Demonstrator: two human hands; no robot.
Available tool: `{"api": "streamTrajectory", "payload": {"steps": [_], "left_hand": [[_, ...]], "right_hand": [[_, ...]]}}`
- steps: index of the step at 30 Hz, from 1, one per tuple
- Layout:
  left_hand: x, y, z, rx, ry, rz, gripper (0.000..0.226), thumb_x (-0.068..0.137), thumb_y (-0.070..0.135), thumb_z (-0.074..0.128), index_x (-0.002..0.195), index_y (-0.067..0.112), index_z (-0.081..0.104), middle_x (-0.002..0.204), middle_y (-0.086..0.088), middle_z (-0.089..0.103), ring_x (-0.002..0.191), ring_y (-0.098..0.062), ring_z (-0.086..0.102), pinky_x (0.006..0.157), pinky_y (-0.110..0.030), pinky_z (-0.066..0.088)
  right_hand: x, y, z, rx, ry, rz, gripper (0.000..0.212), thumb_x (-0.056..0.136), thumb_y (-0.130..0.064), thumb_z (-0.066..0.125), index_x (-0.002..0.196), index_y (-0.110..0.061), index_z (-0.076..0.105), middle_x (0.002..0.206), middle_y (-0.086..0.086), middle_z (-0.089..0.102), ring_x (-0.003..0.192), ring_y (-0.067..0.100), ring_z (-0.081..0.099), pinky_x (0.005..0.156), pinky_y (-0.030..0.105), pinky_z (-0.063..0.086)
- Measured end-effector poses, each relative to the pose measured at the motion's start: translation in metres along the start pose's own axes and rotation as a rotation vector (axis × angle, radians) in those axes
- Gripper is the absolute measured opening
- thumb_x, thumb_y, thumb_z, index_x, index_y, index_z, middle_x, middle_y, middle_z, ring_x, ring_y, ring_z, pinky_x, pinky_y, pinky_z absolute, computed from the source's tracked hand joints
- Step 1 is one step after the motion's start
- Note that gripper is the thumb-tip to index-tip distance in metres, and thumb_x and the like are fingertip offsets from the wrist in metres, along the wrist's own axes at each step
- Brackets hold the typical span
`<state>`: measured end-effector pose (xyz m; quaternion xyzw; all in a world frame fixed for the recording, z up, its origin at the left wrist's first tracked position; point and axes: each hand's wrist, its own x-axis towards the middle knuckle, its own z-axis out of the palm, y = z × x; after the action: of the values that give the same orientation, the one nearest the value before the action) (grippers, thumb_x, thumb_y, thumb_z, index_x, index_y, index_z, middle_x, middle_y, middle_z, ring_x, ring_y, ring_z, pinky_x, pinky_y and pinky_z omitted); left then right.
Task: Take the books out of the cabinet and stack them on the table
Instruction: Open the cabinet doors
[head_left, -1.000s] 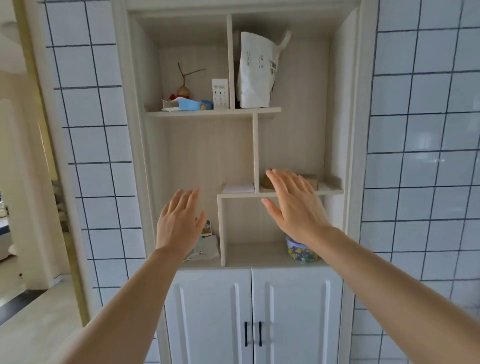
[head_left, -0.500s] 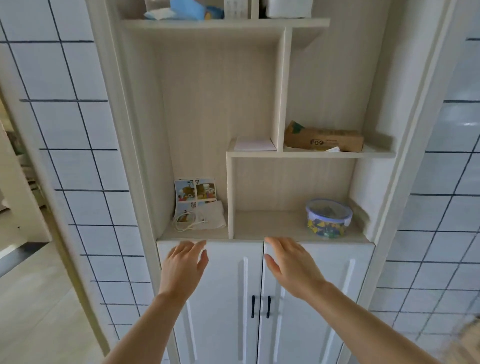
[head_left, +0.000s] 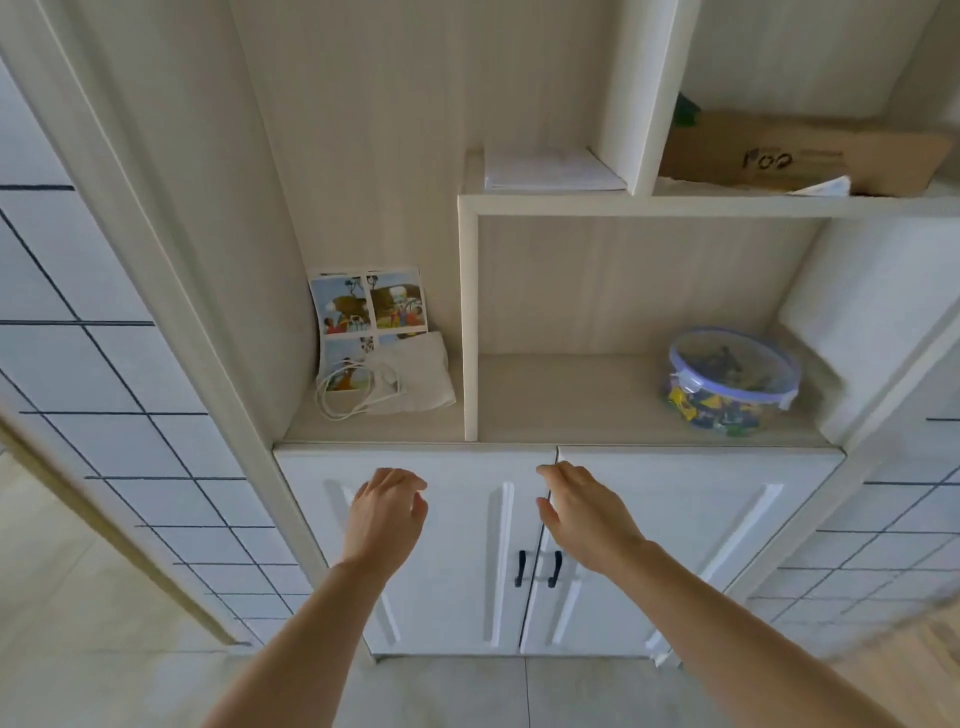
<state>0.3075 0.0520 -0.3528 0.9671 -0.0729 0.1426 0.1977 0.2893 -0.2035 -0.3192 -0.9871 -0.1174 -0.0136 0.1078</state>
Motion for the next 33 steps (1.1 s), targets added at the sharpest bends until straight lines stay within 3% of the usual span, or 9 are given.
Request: {"api": "streamTrajectory", "payload": {"steps": [3,6,10,14,20,24,28,30,33], "left_hand": [[0.018,0.006,0.017,0.008,-0.03,-0.008,0.036,0.09,0.013,0.057,0.126,0.014,0.062,0.13,-0.001,0.061,0.127,-0.02,0.051,0.104,-0.034,0.04],[0.03,0.006,0.033,0.08,-0.149,-0.053,0.064,0.095,0.023,0.053,0.151,0.017,0.025,0.159,0.0,0.025,0.149,-0.022,0.017,0.121,-0.038,0.017],[0.034,0.01,0.05,0.165,-0.295,-0.147,0.083,0.095,0.028,0.051,0.154,0.02,-0.007,0.163,0.005,-0.012,0.15,-0.021,-0.014,0.121,-0.049,-0.003],[0.036,0.013,0.064,0.229,-0.214,-0.187,0.084,0.091,0.02,0.053,0.155,0.018,-0.001,0.164,0.002,-0.004,0.15,-0.024,-0.01,0.12,-0.052,-0.003],[0.034,0.008,0.068,0.262,-0.194,-0.178,0.083,0.086,0.016,0.053,0.154,0.022,0.006,0.162,0.004,0.008,0.15,-0.024,-0.001,0.118,-0.058,0.001],[0.027,0.0,0.063,0.297,-0.214,-0.123,0.083,0.086,0.013,0.051,0.154,0.023,0.004,0.162,0.006,0.007,0.15,-0.023,0.0,0.118,-0.058,0.002],[0.014,-0.007,0.059,0.264,-0.216,-0.059,0.082,0.083,0.008,0.053,0.153,0.025,0.014,0.162,0.005,0.013,0.15,-0.023,0.005,0.118,-0.059,0.006],[0.003,-0.016,0.052,0.248,-0.211,-0.008,0.081,0.082,0.006,0.055,0.152,0.023,0.019,0.161,0.003,0.018,0.15,-0.024,0.009,0.118,-0.059,0.01],[-0.011,-0.025,0.042,0.225,-0.218,0.056,0.078,0.084,0.009,0.056,0.152,0.024,0.02,0.161,0.004,0.018,0.15,-0.023,0.008,0.118,-0.057,0.012]], "right_hand": [[0.027,0.01,0.012,-0.085,-0.034,-0.029,0.048,0.1,-0.028,0.037,0.144,-0.011,0.032,0.139,0.004,0.043,0.126,0.025,0.042,0.096,0.035,0.043],[0.052,0.019,0.026,-0.156,-0.061,-0.05,0.057,0.096,-0.021,0.044,0.148,-0.009,0.026,0.144,0.007,0.037,0.13,0.03,0.038,0.097,0.036,0.043],[0.069,0.03,0.044,-0.169,-0.008,-0.06,0.06,0.065,-0.001,0.069,0.124,-0.001,0.057,0.117,0.01,0.057,0.101,0.033,0.058,0.072,0.036,0.053],[0.071,0.029,0.053,-0.103,0.08,-0.053,0.062,0.049,0.007,0.069,0.11,-0.001,0.063,0.105,0.009,0.06,0.086,0.029,0.057,0.061,0.031,0.052],[0.08,0.033,0.052,-0.059,0.092,-0.142,0.041,0.056,0.012,0.065,0.096,0.006,0.065,0.1,0.013,0.062,0.098,0.034,0.058,0.084,0.037,0.054],[0.071,0.029,0.052,-0.026,0.055,-0.109,0.025,0.067,0.006,0.063,0.092,0.005,0.064,0.093,0.017,0.063,0.097,0.036,0.058,0.085,0.041,0.053],[0.044,0.01,0.051,-0.129,0.003,-0.065,0.026,0.059,0.003,0.069,0.084,0.003,0.063,0.082,0.016,0.06,0.076,0.032,0.057,0.069,0.037,0.054],[0.027,-0.006,0.046,-0.142,0.022,-0.063,0.02,0.058,0.001,0.068,0.076,-0.001,0.06,0.076,0.012,0.056,0.064,0.024,0.048,0.059,0.03,0.048],[0.007,-0.022,0.039,-0.121,0.026,-0.002,0.012,0.078,-0.012,0.061,0.086,-0.006,0.055,0.083,0.01,0.054,0.07,0.019,0.038,0.062,0.027,0.037]]}}
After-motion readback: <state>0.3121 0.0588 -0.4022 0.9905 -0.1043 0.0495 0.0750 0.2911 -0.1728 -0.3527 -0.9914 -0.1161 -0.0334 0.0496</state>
